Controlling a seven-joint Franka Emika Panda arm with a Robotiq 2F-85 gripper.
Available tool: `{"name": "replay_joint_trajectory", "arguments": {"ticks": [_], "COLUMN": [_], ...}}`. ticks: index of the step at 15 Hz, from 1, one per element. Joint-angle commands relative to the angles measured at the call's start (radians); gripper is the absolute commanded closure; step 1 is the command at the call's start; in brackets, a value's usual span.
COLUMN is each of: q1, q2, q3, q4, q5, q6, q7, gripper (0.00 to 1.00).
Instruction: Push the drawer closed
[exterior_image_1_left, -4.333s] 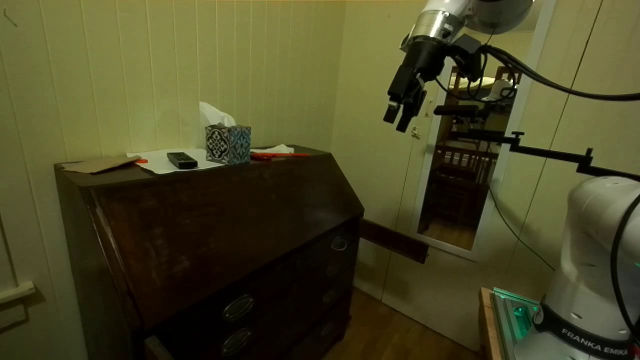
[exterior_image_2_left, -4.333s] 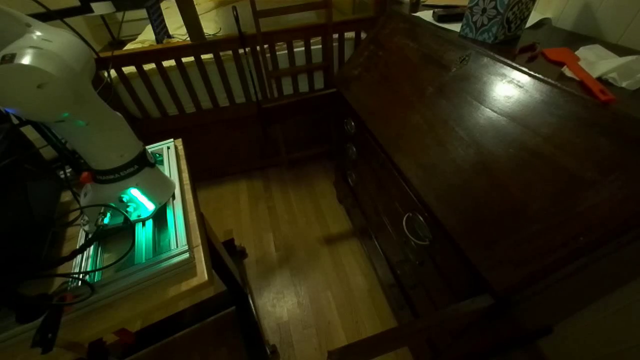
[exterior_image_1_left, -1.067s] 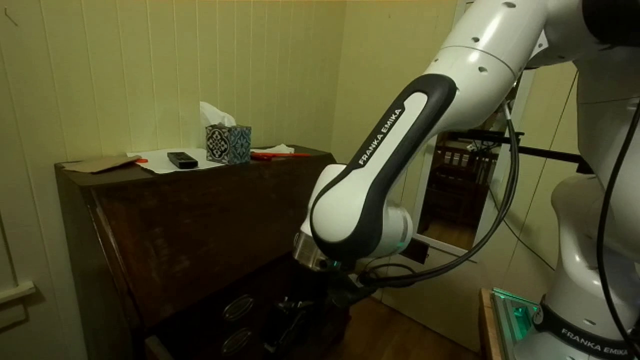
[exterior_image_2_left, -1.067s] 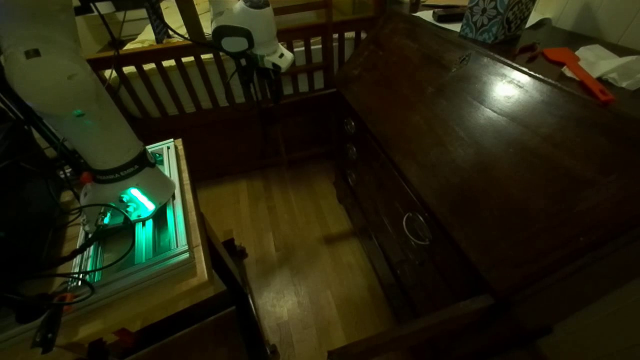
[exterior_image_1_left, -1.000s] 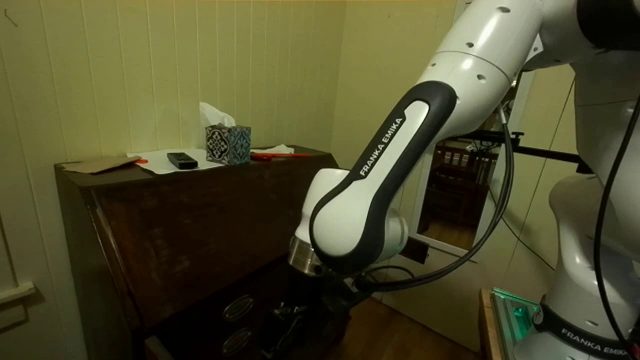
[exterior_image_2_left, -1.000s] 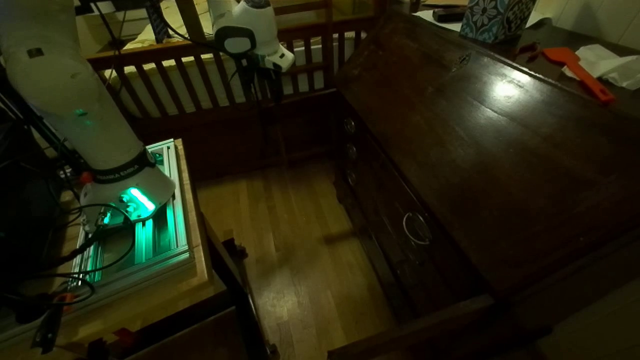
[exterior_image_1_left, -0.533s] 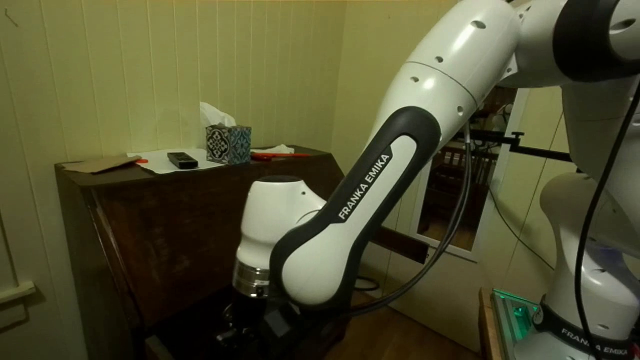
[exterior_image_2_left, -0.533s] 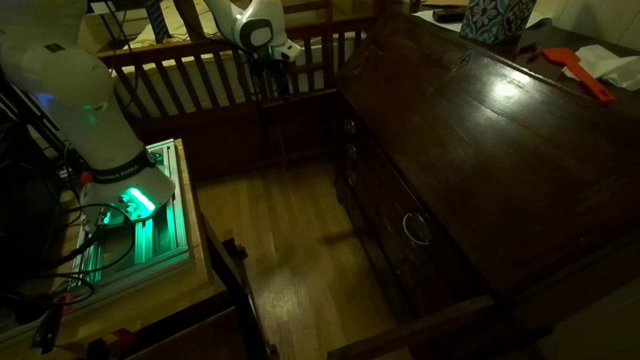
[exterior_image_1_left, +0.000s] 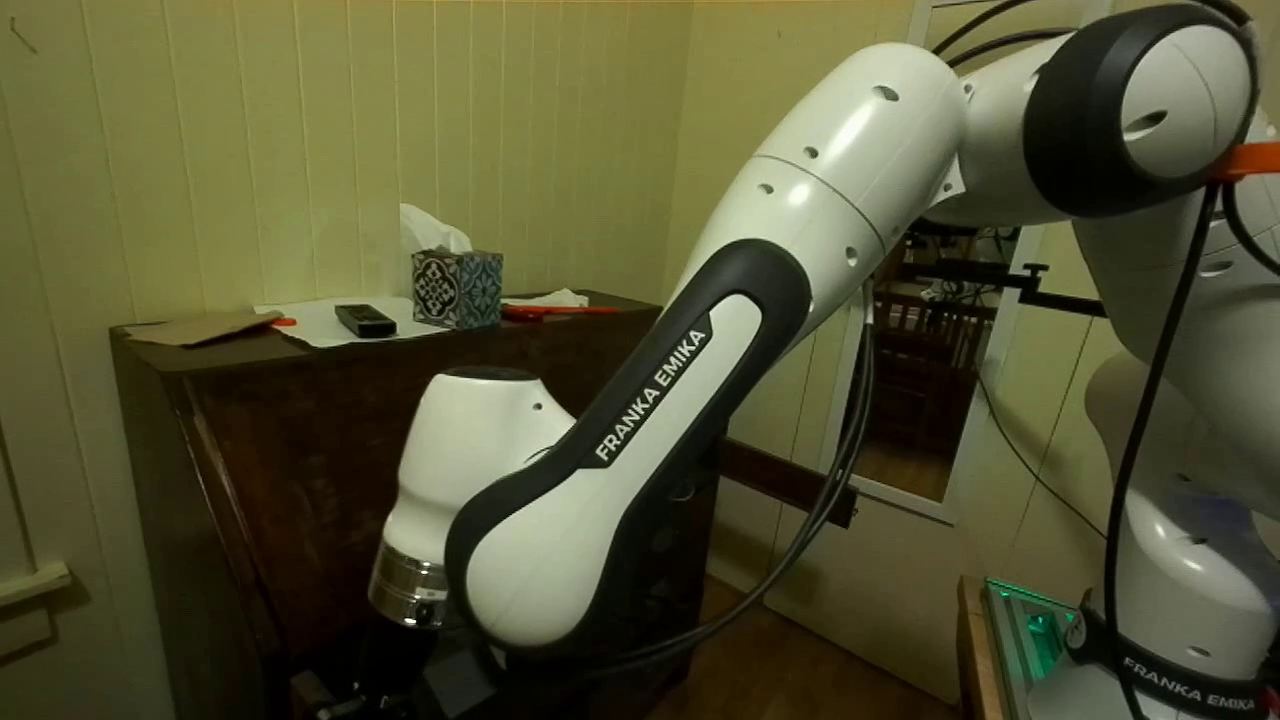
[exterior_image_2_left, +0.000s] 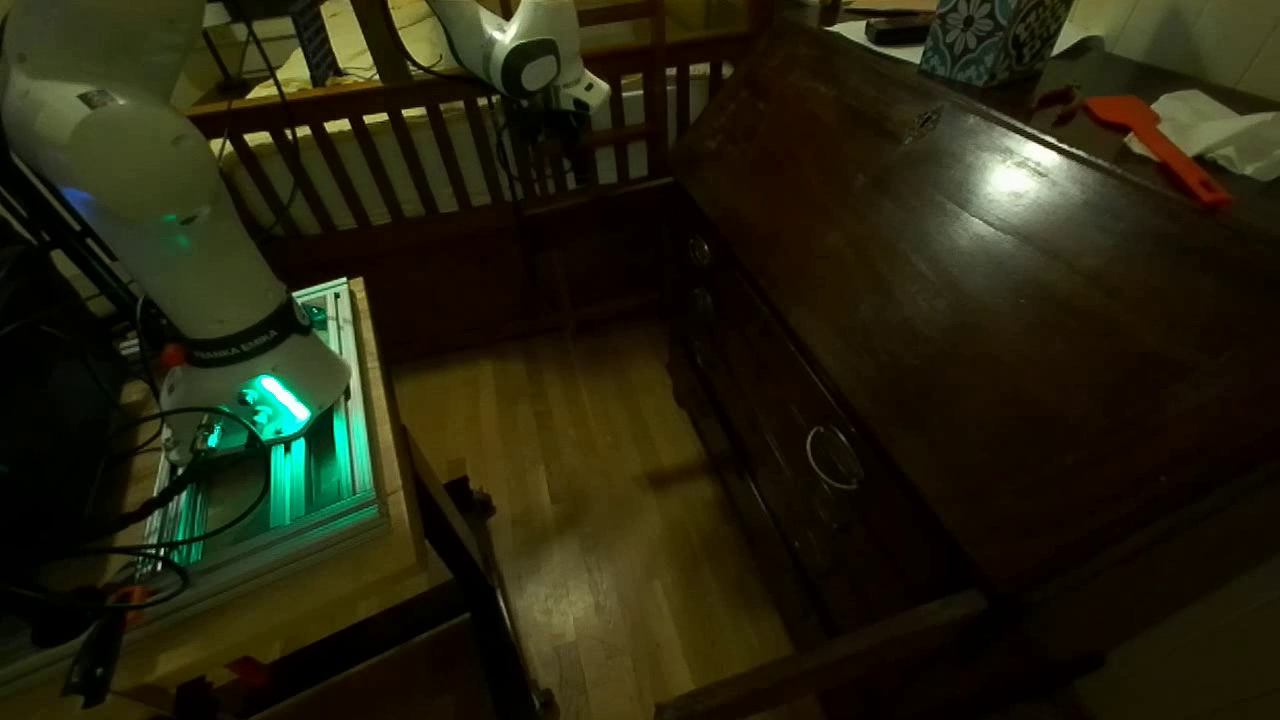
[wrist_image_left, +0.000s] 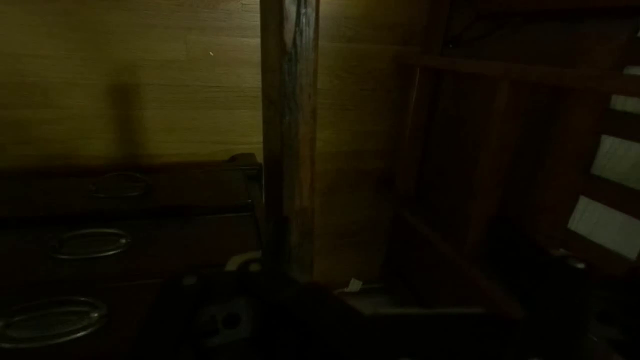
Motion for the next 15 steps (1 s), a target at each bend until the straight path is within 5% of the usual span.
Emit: {"name": "replay_joint_trajectory", "arguments": {"ticks": [1, 5, 15], "q1": [-0.001, 0.071, 0.14], "q2": [-0.007, 0.013, 0.114], "q3": [-0.017, -0.115, -0.139], "q4": [-0.025, -0.035, -0.007], "q5": [-0.043, -0.123, -0.084], "q6": [-0.006, 0.022, 0.149], "q7": [0.024, 0.103, 0.197], "gripper": [0.0, 0.0, 0.0]}}
